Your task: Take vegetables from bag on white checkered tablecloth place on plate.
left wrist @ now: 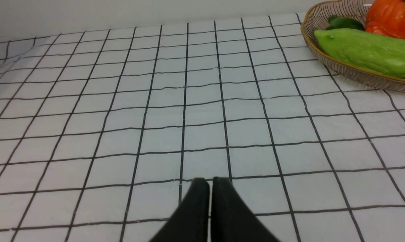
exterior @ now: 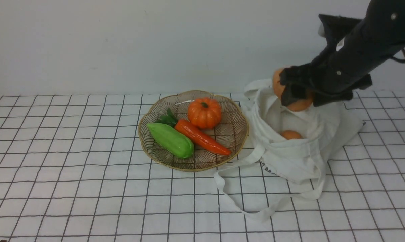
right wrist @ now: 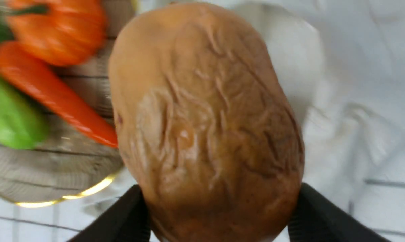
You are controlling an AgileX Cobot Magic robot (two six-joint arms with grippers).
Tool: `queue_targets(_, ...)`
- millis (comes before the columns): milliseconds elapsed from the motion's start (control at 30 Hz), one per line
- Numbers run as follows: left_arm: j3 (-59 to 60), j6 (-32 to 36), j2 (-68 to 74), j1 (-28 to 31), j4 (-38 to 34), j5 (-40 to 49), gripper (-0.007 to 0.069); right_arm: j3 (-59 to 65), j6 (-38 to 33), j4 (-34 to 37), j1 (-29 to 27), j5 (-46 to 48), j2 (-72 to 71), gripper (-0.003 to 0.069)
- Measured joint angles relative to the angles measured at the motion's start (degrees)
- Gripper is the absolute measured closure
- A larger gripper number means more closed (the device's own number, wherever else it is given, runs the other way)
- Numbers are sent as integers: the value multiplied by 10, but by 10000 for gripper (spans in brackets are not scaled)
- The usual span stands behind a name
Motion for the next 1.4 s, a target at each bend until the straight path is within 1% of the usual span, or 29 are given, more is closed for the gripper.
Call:
queue_targets(33,0,0,0,0,0,0,632,-1,-10,6,9,-12,2,181)
queue_targets(133,0,0,0,0,0,0,632,-2,-40,18,63,-74,44,181)
queue_targets(233,0,0,0,0,0,0,632,-2,-53,17,94,-134,88,181)
queue_targets(267,0,0,0,0,0,0,632,-2,-54,16,98,-143,95,181)
queue_targets(333,0,0,0,0,0,0,632,-2,-58,13,113,-191,132,181)
queue_targets(367,0,0,0,0,0,0,632,-2,-58,13,116,-212,150,175)
queue_targets(433,0,0,0,0,0,0,632,-2,-58,14,117,-232,169,119)
queue_targets(467,0,0,0,0,0,0,632,-2,-58,14,117,-236,173,95)
queue_targets(500,0,0,0,0,0,0,632,-2,-58,14,117,-237,173,86)
queue_targets(533,0,0,0,0,0,0,632,-2,-56,14,117,-244,179,25)
queue_targets(633,0,0,0,0,0,0,632,-3,-56,14,117,-246,179,-17)
queue_targets(767,0,0,0,0,0,0,632,-29,-56,14,117,-229,179,-32)
queue_targets(833,0,0,0,0,0,0,632,-68,-56,14,117,-172,179,-32)
queue_targets(867,0,0,0,0,0,0,632,-72,-56,14,117,-167,179,-32)
queue_targets(933,0,0,0,0,0,0,632,-116,-61,14,117,-113,178,-16)
queue_targets(1000,0,0,0,0,0,0,632,-156,-65,14,117,-67,177,15)
queue_targets(1067,0,0,0,0,0,0,632,-200,-66,13,117,-21,176,69)
queue_targets(1100,0,0,0,0,0,0,632,-208,-66,13,117,-13,176,81)
queue_targets(1133,0,0,0,0,0,0,632,-240,-66,13,117,14,175,138)
queue_targets(1300,0,0,0,0,0,0,632,-322,-66,12,117,115,175,363)
queue_targets(1367,0,0,0,0,0,0,632,-336,-66,12,117,139,175,411)
queue_targets(1400,0,0,0,0,0,0,632,-363,-66,12,117,158,175,503)
